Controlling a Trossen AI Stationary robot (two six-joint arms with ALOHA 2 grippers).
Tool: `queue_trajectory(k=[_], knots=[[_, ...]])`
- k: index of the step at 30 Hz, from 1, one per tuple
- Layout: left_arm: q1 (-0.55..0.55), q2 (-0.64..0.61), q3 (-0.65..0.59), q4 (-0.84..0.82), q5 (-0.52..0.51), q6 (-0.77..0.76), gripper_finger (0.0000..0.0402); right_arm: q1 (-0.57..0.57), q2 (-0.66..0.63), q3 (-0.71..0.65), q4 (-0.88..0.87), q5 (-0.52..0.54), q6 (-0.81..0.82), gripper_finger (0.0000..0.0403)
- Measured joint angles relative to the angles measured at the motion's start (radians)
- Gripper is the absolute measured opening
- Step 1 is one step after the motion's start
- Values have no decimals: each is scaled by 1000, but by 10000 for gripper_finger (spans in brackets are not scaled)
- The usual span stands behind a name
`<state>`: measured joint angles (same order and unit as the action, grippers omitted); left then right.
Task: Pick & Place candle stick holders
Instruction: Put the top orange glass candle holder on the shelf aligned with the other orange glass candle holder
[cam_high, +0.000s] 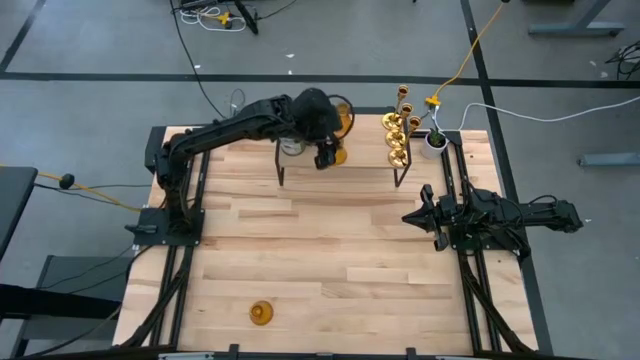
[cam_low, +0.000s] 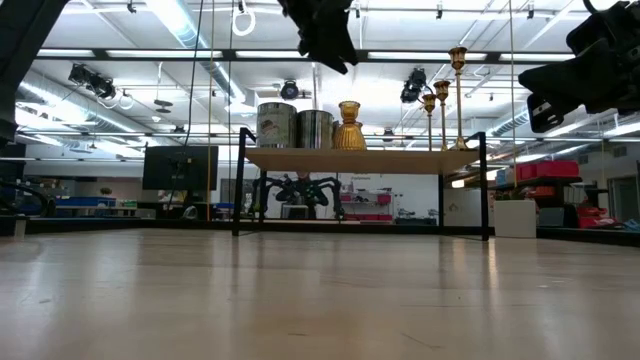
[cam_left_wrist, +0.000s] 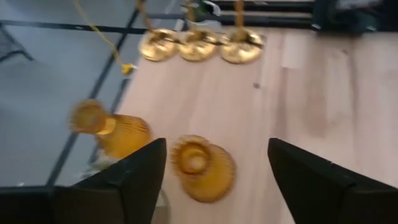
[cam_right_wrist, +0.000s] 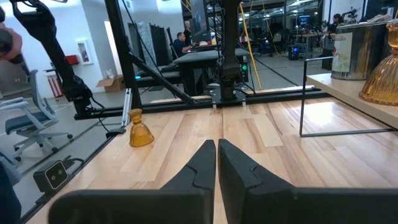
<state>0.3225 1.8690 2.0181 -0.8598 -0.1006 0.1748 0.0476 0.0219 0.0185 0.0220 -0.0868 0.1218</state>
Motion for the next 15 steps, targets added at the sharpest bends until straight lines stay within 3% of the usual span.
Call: queue_trajectory(k=[9,15], knots=[[-30,1,-2,-144,42,65,198,0,0,0,0,0,0,20],[-41,6,-80,-153,57,174,135,0,0,0,0,0,0,20]])
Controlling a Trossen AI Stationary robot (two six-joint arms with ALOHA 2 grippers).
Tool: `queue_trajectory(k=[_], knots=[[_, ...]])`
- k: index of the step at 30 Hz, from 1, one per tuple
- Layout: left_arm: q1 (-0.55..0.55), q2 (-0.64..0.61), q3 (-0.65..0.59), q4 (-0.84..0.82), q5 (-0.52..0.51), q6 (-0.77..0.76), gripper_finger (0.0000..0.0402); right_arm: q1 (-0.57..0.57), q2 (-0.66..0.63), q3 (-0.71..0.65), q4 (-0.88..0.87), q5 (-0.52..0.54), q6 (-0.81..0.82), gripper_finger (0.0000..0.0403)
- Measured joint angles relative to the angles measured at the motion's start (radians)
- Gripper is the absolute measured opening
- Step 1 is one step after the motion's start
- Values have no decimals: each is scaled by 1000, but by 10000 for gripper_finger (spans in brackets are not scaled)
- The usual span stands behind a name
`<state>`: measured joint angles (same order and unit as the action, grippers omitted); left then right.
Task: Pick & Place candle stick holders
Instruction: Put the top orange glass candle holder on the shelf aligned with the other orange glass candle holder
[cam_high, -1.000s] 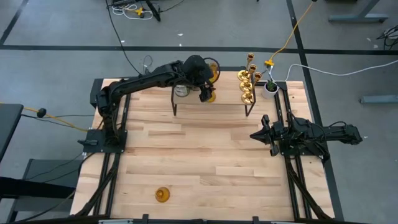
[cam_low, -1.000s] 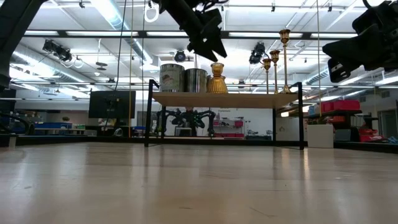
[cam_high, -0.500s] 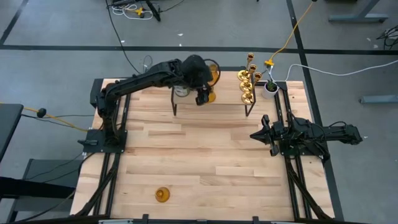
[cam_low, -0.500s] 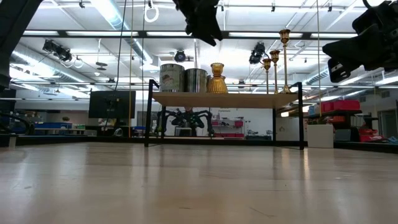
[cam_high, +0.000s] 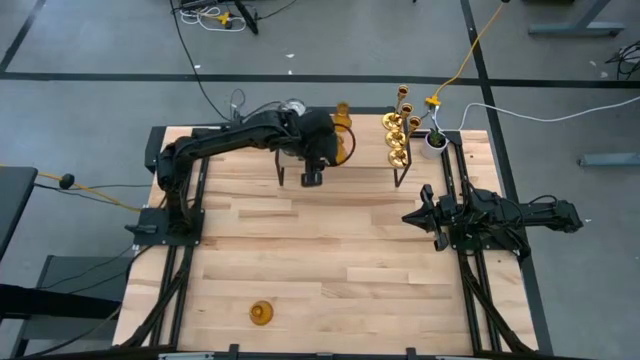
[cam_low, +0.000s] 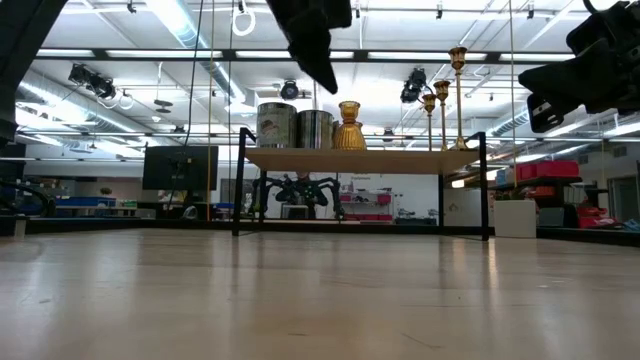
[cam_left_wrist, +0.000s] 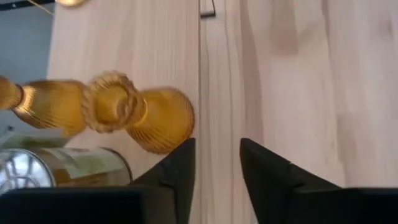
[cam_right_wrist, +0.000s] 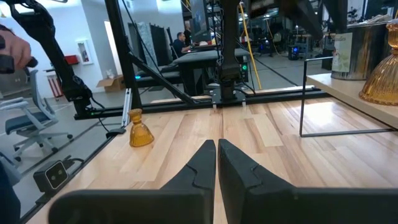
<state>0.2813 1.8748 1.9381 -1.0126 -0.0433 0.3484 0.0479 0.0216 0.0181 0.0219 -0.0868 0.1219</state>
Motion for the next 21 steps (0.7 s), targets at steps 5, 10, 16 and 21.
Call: queue_trajectory(k=[5,10,16,21], knots=[[5,0,-63,23,-1,31,92,0,0,0,0,0,0,20],[23,1,-87,65,0,30,56,0,0,0,0,0,0,20],[49,8,-88,93,-1,10,15,0,0,0,0,0,0,20],[65,8,-88,106,12,0,7,0,0,0,0,0,0,20]])
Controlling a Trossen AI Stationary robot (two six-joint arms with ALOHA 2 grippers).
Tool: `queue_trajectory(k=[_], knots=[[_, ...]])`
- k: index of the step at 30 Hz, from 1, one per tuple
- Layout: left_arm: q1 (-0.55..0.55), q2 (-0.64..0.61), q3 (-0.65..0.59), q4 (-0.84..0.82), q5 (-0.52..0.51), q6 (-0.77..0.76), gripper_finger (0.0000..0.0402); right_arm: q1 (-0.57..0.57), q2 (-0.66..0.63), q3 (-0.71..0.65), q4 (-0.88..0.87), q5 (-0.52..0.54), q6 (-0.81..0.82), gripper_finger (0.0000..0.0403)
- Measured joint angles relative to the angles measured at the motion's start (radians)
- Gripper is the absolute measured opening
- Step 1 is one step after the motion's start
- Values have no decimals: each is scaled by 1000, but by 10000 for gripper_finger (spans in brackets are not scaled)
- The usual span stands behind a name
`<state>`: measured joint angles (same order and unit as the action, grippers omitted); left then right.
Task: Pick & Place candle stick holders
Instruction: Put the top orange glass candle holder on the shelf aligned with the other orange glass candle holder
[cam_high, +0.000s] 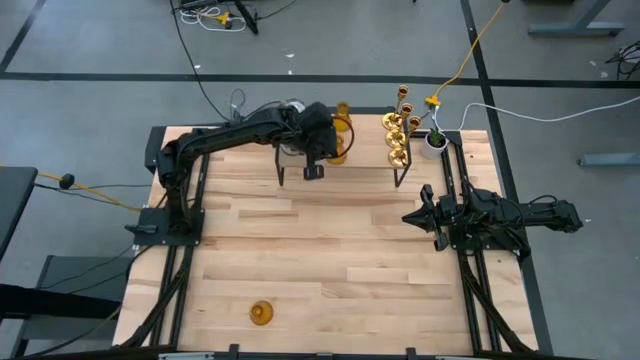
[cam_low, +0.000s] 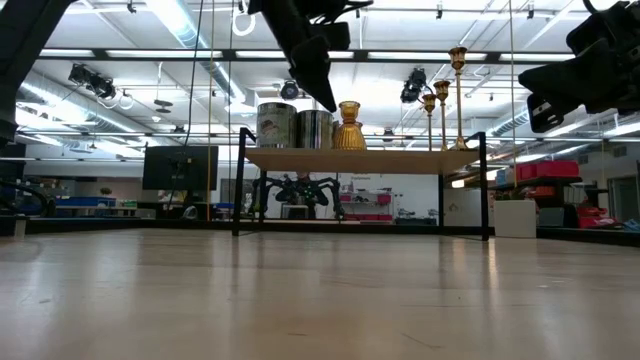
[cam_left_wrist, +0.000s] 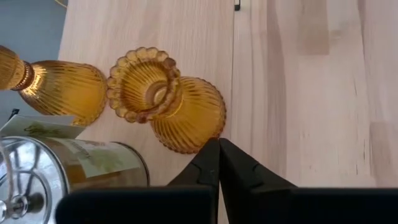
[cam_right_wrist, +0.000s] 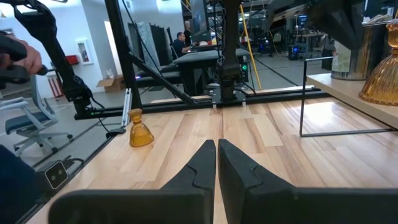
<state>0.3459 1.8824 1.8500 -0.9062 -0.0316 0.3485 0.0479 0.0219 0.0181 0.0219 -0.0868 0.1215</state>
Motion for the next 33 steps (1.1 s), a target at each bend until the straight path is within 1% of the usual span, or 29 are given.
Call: queue_trajectory(k=[4,8,12,21,27,31,33], knots=[[11,0,0,4,10,4,5,0,0,0,0,0,0,20],[18,0,0,27,76,27,5,0,0,0,0,0,0,20],[18,1,0,56,108,76,4,0,0,0,0,0,0,20],[28,37,-1,154,113,86,2,0,0,0,0,0,0,20],[33,55,0,220,89,96,2,0,0,0,0,0,0,20],[35,65,1,250,108,110,1,0,0,0,0,0,0,20],[35,68,1,230,110,112,2,0,0,0,0,0,0,20]])
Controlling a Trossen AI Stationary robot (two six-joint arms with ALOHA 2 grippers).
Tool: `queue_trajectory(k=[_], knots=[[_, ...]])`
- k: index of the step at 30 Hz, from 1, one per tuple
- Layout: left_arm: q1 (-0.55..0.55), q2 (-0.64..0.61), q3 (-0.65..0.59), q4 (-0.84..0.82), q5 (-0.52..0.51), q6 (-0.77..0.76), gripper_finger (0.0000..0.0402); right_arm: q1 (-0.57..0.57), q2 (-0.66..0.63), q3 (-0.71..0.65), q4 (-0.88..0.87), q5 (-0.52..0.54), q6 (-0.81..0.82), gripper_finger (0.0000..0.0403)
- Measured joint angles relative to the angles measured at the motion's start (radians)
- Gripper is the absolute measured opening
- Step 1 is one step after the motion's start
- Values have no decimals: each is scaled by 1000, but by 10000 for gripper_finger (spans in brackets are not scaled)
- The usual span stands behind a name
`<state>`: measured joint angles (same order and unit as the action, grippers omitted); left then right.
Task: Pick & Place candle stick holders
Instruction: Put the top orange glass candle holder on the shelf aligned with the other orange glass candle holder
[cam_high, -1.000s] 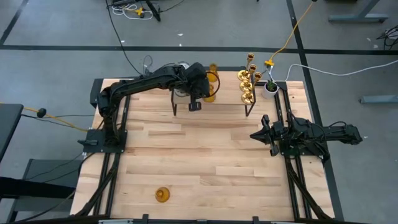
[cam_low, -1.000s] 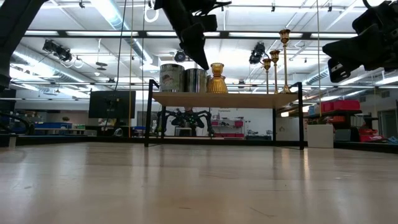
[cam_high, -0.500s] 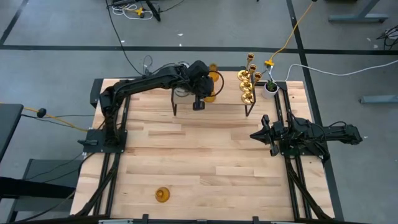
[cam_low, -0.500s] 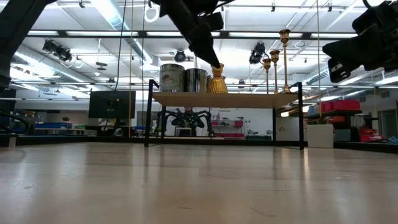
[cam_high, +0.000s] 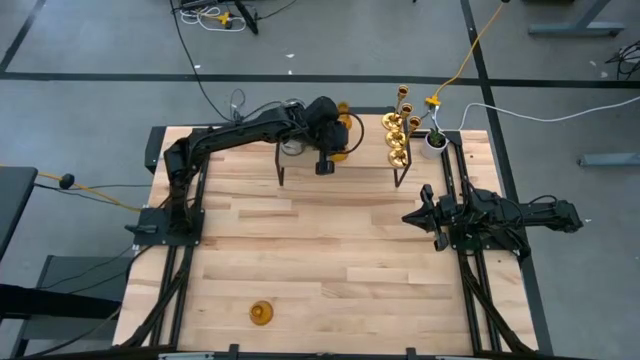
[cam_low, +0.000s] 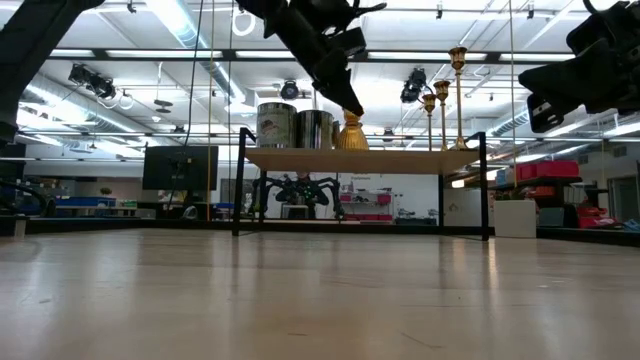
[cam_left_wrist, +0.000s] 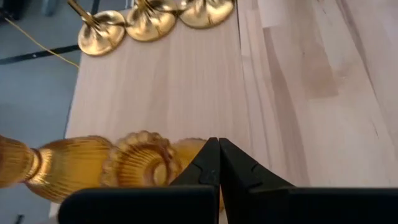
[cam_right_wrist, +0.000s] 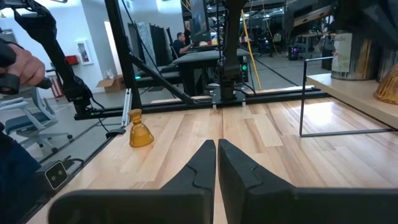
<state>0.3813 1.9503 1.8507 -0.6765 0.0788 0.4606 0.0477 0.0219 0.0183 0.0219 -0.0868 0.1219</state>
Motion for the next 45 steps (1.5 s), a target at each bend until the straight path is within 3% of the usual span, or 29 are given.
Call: queue_trajectory(k=[11,17,26,34,45], knots=[[12,0,0,-102,-37,24,2,0,0,0,0,0,0,20],[14,0,0,-90,-129,35,2,0,0,0,0,0,0,20],[14,0,0,-24,-153,23,2,0,0,0,0,0,0,20],[8,0,0,-43,19,-46,2,0,0,0,0,0,0,20],[-9,11,-1,63,-29,-109,2,0,0,0,0,0,0,20]])
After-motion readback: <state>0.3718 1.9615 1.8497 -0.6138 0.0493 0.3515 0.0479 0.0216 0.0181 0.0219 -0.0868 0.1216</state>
